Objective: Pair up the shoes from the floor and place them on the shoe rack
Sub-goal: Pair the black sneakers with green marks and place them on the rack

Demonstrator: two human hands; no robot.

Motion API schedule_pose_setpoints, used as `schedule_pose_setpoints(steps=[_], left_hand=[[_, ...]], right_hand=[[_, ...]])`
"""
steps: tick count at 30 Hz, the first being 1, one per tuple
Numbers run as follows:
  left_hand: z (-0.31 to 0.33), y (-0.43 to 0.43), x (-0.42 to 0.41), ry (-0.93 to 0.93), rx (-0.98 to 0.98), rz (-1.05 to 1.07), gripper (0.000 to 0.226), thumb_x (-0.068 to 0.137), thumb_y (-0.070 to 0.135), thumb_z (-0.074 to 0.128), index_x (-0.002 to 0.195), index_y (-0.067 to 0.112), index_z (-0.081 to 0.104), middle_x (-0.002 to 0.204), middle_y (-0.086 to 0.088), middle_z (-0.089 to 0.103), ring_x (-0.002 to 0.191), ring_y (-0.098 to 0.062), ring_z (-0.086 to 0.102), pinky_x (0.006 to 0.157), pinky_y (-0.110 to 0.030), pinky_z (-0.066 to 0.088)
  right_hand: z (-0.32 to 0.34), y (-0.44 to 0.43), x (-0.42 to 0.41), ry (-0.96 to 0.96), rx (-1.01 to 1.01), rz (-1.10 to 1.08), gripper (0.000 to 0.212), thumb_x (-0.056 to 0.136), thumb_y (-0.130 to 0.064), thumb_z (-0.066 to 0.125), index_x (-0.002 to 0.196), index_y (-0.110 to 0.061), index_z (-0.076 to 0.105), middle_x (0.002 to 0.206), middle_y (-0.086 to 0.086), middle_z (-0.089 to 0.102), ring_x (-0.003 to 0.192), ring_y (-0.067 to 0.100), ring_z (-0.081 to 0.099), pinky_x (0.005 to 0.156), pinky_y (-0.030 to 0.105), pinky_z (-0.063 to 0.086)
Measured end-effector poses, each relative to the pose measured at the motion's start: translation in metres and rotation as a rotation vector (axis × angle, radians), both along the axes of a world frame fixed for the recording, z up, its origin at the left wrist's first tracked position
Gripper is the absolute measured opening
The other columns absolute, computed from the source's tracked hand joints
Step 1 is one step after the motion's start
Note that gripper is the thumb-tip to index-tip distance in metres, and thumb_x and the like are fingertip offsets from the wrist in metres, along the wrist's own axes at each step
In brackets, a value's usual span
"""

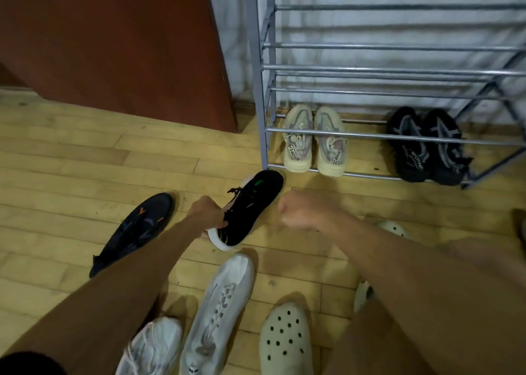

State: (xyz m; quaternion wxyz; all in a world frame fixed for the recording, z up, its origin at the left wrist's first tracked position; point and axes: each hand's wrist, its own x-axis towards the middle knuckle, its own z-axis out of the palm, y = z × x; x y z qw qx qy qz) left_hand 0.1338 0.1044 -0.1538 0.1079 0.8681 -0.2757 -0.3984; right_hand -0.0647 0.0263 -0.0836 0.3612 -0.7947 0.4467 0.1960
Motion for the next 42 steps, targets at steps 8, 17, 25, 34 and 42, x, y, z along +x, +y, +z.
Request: schedule_pose_setpoints(steps=[8, 17, 25, 34, 42], left_hand=[[0.111, 0.052, -0.023, 0.02, -0.16, -0.069, 0.029, 0.084, 0.01, 0.064, 0.059, 0.005, 0.051, 0.058, -0.006, 0.053, 0.06, -0.021, 0.054, 0.055, -0.028, 0.051], [0.244, 0.082, -0.08, 0.307, -0.606, 0.001, 0.019, 0.077, 0.0, 0.069, 0.09, 0.013, 0.073, 0.074, -0.002, 0.071, 0.066, -0.015, 0.062, 0.055, -0.028, 0.053], [0.323, 0.079, -0.176, 0.292, -0.841, -0.209, 0.057, 0.073, 0.023, 0.08, 0.125, 0.013, 0.057, 0.11, -0.006, 0.064, 0.08, -0.015, 0.065, 0.058, -0.024, 0.052], [0.367, 0.031, -0.292, 0.261, -0.677, -0.399, 0.031, 0.079, 0.017, 0.073, 0.107, 0.004, 0.065, 0.099, -0.013, 0.073, 0.08, -0.025, 0.069, 0.062, -0.033, 0.059], [0.328, -0.004, -0.409, 0.478, -0.608, -0.385, 0.013, 0.075, -0.002, 0.07, 0.086, 0.004, 0.067, 0.08, -0.012, 0.072, 0.061, -0.023, 0.068, 0.046, -0.032, 0.058]], right_hand=[[0.095, 0.043, -0.022, -0.092, -0.081, -0.097, 0.015, 0.089, -0.008, 0.046, 0.078, -0.004, 0.057, 0.077, 0.009, 0.049, 0.062, 0.02, 0.043, 0.055, 0.03, 0.036], [0.165, 0.086, -0.063, -0.589, 0.097, -0.459, 0.047, 0.087, -0.049, 0.061, 0.125, -0.023, 0.056, 0.11, 0.0, 0.061, 0.091, 0.019, 0.063, 0.063, 0.026, 0.054], [0.244, 0.091, -0.149, -0.921, -0.116, -0.645, 0.034, 0.086, -0.002, 0.068, 0.119, 0.001, 0.061, 0.113, 0.017, 0.068, 0.096, 0.034, 0.069, 0.081, 0.049, 0.059], [0.28, 0.067, -0.268, -0.964, -0.225, -0.615, 0.037, 0.086, -0.004, 0.068, 0.122, -0.01, 0.06, 0.089, 0.006, 0.068, 0.077, 0.018, 0.067, 0.058, 0.027, 0.059], [0.241, 0.075, -0.416, -1.223, -0.034, -0.998, 0.018, 0.095, -0.015, 0.056, 0.104, -0.001, 0.064, 0.098, 0.015, 0.068, 0.079, 0.023, 0.07, 0.066, 0.031, 0.061]])
